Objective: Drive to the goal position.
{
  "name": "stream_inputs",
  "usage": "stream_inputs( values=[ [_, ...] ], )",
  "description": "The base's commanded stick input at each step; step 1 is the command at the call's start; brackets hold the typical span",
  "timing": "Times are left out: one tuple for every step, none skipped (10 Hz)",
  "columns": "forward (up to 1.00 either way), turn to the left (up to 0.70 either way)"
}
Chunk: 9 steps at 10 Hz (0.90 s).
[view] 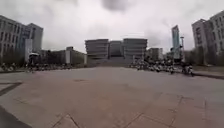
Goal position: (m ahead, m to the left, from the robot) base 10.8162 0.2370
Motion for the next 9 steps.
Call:
stream_inputs(
  values=[
    [0.6, 0.01],
    [0.6, 0.01],
    [0.6, 0.01],
    [0.6, 0.01],
    [0.6, 0.01],
    [0.6, 0.01],
    [0.6, 0.01],
    [0.6, 0.01],
    [0.6, 0.01]
  ],
)
